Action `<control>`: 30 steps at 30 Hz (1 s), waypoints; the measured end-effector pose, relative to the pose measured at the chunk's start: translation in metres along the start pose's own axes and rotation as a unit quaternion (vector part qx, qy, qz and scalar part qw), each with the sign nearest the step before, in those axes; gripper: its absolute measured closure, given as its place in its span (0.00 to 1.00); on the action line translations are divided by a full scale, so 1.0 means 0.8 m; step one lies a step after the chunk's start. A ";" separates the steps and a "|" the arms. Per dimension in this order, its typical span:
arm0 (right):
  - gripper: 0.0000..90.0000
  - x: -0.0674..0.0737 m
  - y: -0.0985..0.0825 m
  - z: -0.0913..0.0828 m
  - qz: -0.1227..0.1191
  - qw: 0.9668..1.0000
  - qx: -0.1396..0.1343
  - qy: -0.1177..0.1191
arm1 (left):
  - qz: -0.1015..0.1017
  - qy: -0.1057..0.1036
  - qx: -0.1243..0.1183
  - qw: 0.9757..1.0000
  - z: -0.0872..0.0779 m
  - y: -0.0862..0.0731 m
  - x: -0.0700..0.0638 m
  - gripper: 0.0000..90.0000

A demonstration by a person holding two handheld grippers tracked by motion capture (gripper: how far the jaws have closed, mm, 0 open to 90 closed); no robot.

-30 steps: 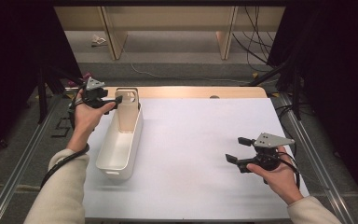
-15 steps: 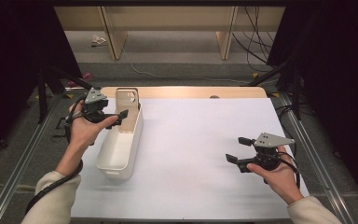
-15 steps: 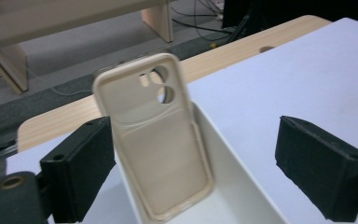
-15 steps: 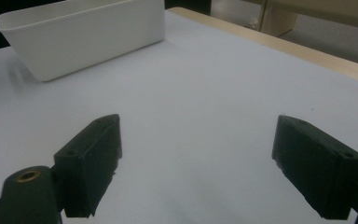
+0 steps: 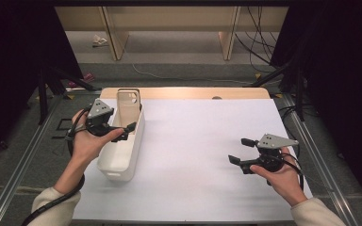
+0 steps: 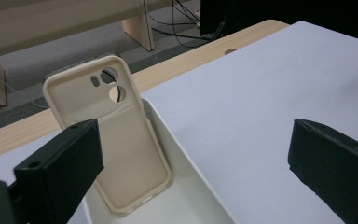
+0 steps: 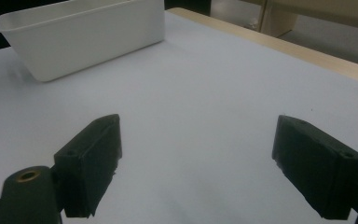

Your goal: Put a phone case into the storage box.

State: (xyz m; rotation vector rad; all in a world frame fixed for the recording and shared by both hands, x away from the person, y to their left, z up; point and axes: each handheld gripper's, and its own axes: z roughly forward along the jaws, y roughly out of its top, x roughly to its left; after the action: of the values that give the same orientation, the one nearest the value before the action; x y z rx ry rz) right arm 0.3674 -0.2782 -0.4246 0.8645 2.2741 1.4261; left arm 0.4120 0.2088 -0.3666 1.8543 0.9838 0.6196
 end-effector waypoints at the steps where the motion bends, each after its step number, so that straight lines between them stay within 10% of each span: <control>1: 0.18 0.000 0.000 0.000 0.000 1.000 0.000 0.000 | -0.001 -0.003 -0.002 1.000 -0.001 -0.001 -0.004 0.01; 30: 0.18 0.000 0.000 0.000 0.000 1.000 0.001 0.001 | 0.038 -0.034 -0.014 0.999 -0.017 -0.040 -0.068 0.00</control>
State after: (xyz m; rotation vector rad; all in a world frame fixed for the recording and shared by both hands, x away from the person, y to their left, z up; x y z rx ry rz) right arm 0.3675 -0.2782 -0.4250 0.8630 2.2769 1.4254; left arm 0.3601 0.1784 -0.3895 1.8828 0.8606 0.6084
